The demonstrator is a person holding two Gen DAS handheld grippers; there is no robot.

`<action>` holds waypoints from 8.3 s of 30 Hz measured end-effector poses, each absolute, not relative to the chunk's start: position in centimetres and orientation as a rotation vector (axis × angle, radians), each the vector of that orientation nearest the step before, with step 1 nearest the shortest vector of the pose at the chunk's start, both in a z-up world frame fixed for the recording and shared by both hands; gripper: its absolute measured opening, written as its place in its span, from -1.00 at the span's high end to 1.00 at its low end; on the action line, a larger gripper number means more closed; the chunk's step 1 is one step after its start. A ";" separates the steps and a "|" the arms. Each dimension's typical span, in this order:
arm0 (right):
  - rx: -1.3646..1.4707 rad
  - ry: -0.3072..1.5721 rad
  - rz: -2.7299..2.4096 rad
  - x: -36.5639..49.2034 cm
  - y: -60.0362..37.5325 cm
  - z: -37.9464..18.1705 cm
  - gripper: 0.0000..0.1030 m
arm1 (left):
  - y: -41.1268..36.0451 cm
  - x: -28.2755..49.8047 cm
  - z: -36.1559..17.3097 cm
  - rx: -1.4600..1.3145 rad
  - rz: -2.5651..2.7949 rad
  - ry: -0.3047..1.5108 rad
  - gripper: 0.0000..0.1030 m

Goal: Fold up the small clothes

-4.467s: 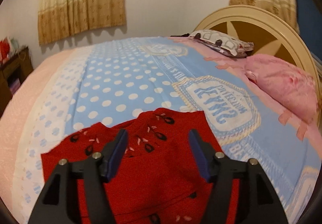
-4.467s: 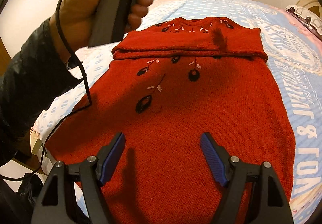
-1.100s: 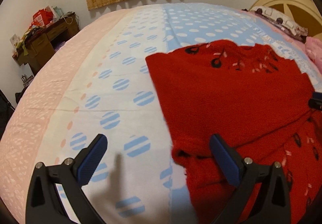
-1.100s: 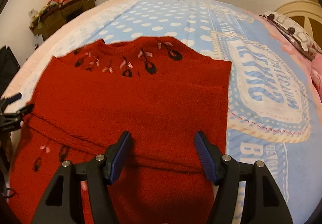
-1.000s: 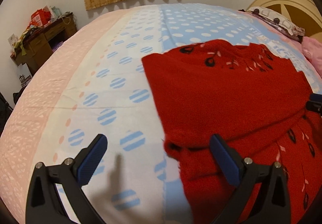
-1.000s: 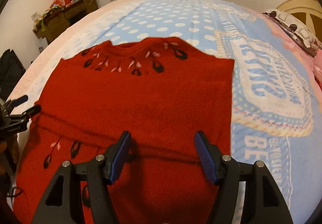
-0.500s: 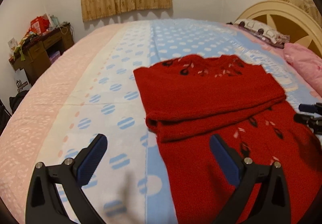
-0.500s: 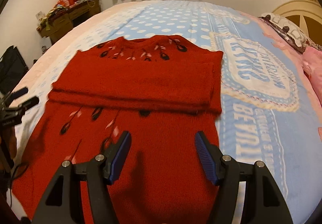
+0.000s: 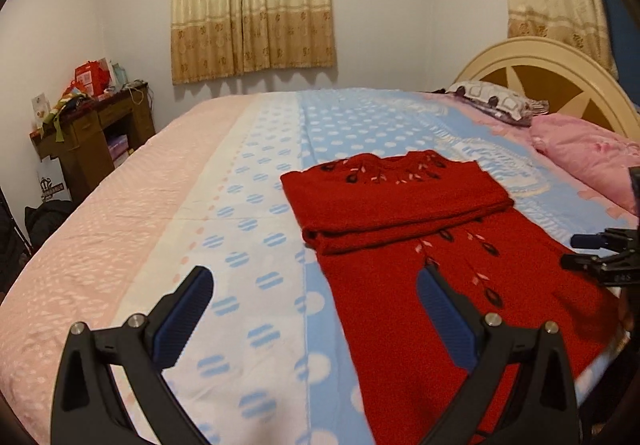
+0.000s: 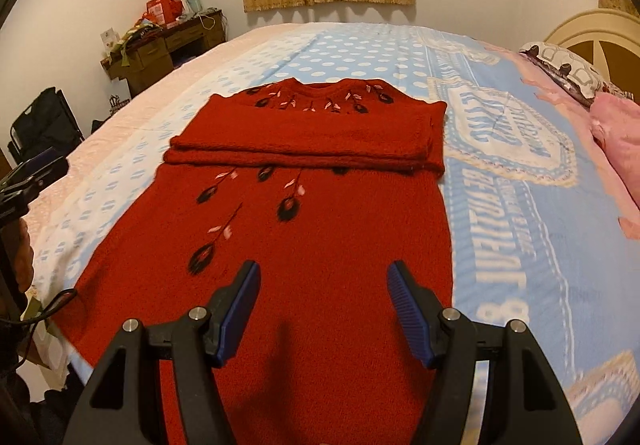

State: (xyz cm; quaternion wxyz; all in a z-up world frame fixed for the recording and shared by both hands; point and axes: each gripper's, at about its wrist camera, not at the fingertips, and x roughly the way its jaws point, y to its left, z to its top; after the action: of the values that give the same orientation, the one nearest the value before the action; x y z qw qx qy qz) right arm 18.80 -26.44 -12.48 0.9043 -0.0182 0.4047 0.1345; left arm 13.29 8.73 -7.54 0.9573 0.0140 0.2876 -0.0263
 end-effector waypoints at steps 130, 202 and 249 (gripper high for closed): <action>0.077 0.802 0.110 47.2 -31.5 -9.2 0.85 | 9.5 41.7 -11.8 -0.189 -0.261 0.835 0.71; -0.179 0.993 0.314 38.0 -16.2 -16.7 -0.33 | 11.4 29.4 -18.0 -0.118 -0.051 0.907 -0.92; -0.493 0.795 0.475 31.8 -3.1 -17.0 -0.50 | 15.4 29.9 -15.0 -0.038 -0.033 0.921 -0.93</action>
State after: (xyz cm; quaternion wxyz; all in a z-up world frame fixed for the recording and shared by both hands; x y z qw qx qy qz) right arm 31.75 -3.11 -16.98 0.8656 -0.2351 0.3796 0.2266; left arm 29.87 15.39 -14.99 0.8955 -0.0182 0.4445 -0.0159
